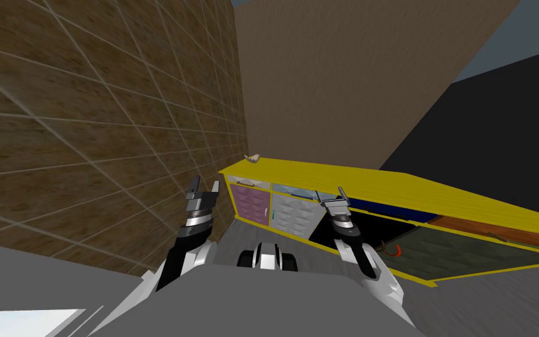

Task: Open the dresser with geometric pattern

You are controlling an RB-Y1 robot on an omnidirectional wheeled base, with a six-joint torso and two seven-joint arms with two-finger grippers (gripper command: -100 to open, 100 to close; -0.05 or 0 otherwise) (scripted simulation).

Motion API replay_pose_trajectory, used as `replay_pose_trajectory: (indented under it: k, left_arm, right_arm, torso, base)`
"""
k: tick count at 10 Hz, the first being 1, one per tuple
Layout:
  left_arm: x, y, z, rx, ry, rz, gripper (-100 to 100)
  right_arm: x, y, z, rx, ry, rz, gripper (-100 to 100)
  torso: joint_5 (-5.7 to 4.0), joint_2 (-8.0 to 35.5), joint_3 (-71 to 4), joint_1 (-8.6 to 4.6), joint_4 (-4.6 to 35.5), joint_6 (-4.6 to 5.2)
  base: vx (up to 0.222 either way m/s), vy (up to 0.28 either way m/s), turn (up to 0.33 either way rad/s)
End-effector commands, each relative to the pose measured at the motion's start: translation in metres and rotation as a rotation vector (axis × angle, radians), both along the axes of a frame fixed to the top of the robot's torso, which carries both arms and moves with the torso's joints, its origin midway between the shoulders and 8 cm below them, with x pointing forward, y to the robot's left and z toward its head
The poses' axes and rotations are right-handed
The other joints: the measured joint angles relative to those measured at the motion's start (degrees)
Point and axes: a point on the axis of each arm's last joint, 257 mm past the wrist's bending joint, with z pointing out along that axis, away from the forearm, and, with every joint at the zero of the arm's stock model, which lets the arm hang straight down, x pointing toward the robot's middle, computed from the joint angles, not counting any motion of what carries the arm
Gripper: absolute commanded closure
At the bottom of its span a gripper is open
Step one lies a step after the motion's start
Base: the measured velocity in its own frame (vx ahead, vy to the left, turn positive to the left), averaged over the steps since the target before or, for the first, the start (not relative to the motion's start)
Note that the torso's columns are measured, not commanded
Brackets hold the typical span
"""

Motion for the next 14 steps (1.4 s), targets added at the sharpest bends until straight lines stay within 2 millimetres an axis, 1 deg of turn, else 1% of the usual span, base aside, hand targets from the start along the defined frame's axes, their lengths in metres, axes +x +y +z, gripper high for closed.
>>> replay_pose_trajectory:
  k: [1, 3, 4, 6, 7, 9, 10, 12, 13, 14]
  left_arm:
    - [0.000, 0.000, 0.000, 0.000, 0.000, 0.000, 0]
    - [0.000, 0.000, 0.000, 0.000, 0.000, 0.000, 0]
    - [0.000, 0.000, 0.000, 0.000, 0.000, 0.000, 0]
    - [0.000, 0.000, 0.000, 0.000, 0.000, 0.000, 0]
    - [0.000, 0.000, 0.000, 0.000, 0.000, 0.000, 0]
    - [0.000, 0.000, 0.000, 0.000, 0.000, 0.000, 0]
    - [0.000, 0.000, 0.000, 0.000, 0.000, 0.000, 0]
    - [0.000, 0.000, 0.000, 0.000, 0.000, 0.000, 0]
    - [0.000, 0.000, 0.000, 0.000, 0.000, 0.000, 0]
    - [0.000, 0.000, 0.000, 0.000, 0.000, 0.000, 0]
  right_arm:
    - [0.002, -0.008, -0.009, -0.063, -0.012, -0.067, -100]
    - [0.002, -0.008, -0.009, -0.095, -0.023, -0.099, -100]
    - [0.003, -0.016, -0.017, -0.127, -0.023, -0.136, -100]
    - [0.003, -0.016, -0.017, -0.158, -0.033, -0.167, -100]
    - [0.004, -0.024, -0.026, -0.191, -0.032, -0.205, -100]
    - [0.004, -0.024, -0.026, -0.219, -0.041, -0.233, -100]
    - [0.005, -0.031, -0.035, -0.251, -0.038, -0.272, -100]
    - [0.005, -0.031, -0.035, -0.277, -0.046, -0.297, -100]
    - [0.005, -0.039, -0.045, -0.308, -0.041, -0.336, -100]
    - [0.005, -0.039, -0.045, -0.326, -0.047, -0.352, -100]
  torso:
    - [-0.02, 0.0, 0.0, -0.08, 0.0, 0.00]
    - [0.00, 0.0, 0.0, -0.01, 0.0, 0.00]
    - [-0.02, 0.0, 0.0, -0.07, 0.0, 0.00]
    - [0.01, 0.0, 0.0, 0.01, 0.0, 0.00]
    - [-0.02, 0.0, 0.0, -0.08, 0.0, 0.00]
    - [-0.01, 0.0, 0.0, -0.02, 0.0, 0.00]
    - [-0.01, 0.0, 0.0, -0.06, 0.0, 0.00]
    - [0.00, 0.0, 0.0, 0.00, 0.0, 0.00]
    - [-0.01, 0.0, 0.0, -0.05, 0.0, 0.00]
    - [-0.02, 0.0, 0.0, -0.03, 0.0, 0.02]
  base:
    - [0.041, 0.040, -0.042]
    - [0.025, 0.030, -0.012]
    - [0.031, 0.043, -0.042]
    - [0.026, 0.036, -0.015]
    - [0.032, 0.032, -0.041]
    - [0.024, 0.030, -0.014]
    - [0.029, 0.035, -0.035]
    - [0.022, 0.033, -0.020]
    - [0.031, 0.034, -0.044]
    - [0.029, 0.042, -0.030]
